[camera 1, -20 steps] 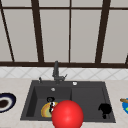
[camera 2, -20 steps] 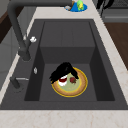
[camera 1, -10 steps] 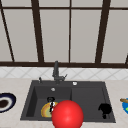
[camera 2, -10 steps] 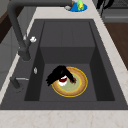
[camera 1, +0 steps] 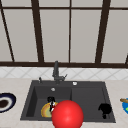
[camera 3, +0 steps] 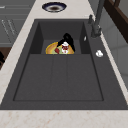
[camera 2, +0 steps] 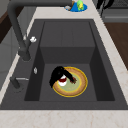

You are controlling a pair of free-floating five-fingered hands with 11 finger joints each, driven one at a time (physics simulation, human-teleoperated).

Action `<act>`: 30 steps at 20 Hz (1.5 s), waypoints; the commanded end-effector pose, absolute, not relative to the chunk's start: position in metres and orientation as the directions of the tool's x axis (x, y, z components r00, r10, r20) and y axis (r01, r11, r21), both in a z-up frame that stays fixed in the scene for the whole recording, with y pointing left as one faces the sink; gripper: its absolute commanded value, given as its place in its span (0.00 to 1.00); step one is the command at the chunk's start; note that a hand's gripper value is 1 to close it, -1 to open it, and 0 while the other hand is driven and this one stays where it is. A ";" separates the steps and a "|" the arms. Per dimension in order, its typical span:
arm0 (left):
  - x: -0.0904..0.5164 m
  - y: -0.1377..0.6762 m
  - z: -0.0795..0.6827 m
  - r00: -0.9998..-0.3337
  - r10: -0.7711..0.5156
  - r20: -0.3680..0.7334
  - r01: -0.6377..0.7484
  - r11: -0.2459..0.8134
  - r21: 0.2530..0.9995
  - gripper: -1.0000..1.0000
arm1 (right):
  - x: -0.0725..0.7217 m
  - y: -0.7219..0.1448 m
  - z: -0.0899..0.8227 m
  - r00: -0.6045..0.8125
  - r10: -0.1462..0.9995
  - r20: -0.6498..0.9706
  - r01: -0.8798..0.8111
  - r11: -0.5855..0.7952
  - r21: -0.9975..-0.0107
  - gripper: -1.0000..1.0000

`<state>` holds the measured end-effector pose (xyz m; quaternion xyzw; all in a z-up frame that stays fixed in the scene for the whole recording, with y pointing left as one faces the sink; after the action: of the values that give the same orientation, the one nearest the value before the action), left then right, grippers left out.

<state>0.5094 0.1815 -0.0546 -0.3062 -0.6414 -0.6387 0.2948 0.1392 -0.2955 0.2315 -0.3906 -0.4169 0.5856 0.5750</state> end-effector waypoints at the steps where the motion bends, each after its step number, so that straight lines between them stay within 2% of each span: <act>1: 0.516 0.182 -0.074 -0.637 0.004 0.771 0.770 -0.014 0.637 1.00 | 0.139 -0.295 0.231 -0.034 0.999 0.022 -0.348 0.009 -0.938 0.50; 9: 0.520 0.178 -0.032 -0.728 -0.018 0.685 0.685 0.025 0.728 1.00 | 0.139 -0.295 0.231 -0.034 0.999 0.022 -0.348 0.009 -0.938 0.50; 18: 0.518 0.171 -0.037 -0.716 -0.056 0.695 0.695 0.032 0.718 1.00 | 0.139 -0.295 0.231 -0.034 0.999 0.022 -0.348 0.009 -0.938 0.50; 19: 0.517 0.170 -0.039 -0.720 -0.059 0.691 0.691 0.032 0.722 0.00 | 0.139 -0.295 0.231 -0.034 0.999 0.022 -0.348 0.009 -0.938 0.50; 21: 0.519 0.174 -0.034 -0.726 -0.104 0.679 0.680 0.036 0.733 0.00 | 0.139 -0.295 0.231 -0.034 0.999 0.022 -0.348 0.009 -0.938 0.50; 24: 0.520 0.174 -0.034 -0.753 -0.090 0.652 0.653 0.021 0.757 0.00 | 0.139 -0.295 0.231 -0.034 0.999 0.022 -0.348 0.009 -0.938 0.50; 30: 0.517 0.162 -0.033 -0.751 -0.088 0.655 0.657 0.010 0.754 0.00 | 0.139 -0.295 0.231 -0.034 0.999 0.022 -0.348 0.009 -0.938 0.50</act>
<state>0.5198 0.1695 -0.0331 -0.2385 -0.6465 -0.6652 0.2876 0.1392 -0.2955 0.2315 -0.3906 -0.4169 0.5856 0.5750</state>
